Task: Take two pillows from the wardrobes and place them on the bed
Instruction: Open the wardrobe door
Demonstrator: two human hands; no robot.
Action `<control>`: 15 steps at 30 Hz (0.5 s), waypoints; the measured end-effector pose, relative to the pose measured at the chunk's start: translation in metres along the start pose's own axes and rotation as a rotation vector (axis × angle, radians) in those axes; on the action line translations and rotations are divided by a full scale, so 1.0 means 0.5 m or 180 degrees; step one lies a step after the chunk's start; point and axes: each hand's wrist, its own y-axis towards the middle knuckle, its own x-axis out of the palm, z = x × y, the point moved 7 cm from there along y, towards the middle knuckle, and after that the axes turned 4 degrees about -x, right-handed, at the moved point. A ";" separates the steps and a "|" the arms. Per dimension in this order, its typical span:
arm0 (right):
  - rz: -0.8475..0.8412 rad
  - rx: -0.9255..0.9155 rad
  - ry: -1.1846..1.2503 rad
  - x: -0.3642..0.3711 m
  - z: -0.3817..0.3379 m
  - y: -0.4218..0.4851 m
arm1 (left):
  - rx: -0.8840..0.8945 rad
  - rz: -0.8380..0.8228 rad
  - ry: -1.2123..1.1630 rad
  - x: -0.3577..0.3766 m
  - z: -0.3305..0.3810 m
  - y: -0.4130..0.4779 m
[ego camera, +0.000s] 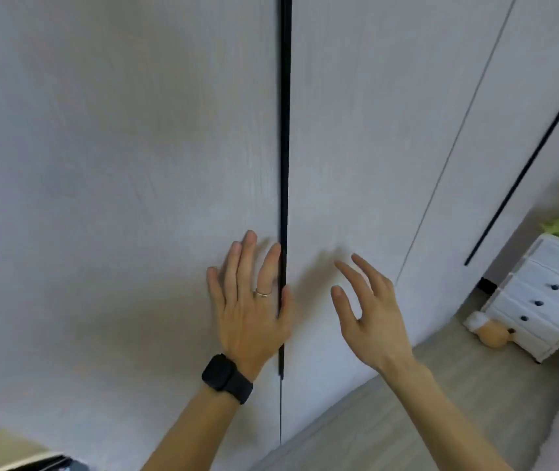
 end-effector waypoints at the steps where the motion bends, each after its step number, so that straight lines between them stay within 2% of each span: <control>1: -0.0015 -0.0284 0.0018 0.005 0.005 0.030 | -0.0118 0.0062 0.0088 0.006 0.007 0.000; 4: 0.0229 -0.1245 -0.0044 0.007 -0.002 0.113 | -0.0395 0.0138 0.0260 0.018 0.028 0.005; 6: 0.0499 -0.1664 -0.0063 0.000 -0.014 0.159 | -0.0679 0.0176 0.0447 0.011 0.036 0.015; 9: 0.0907 -0.1911 -0.0193 -0.018 -0.037 0.212 | -0.0882 0.0316 0.0620 -0.009 0.051 0.052; 15: 0.1489 -0.2059 -0.0293 -0.056 -0.100 0.340 | -0.0670 0.0744 0.0854 -0.037 0.066 0.190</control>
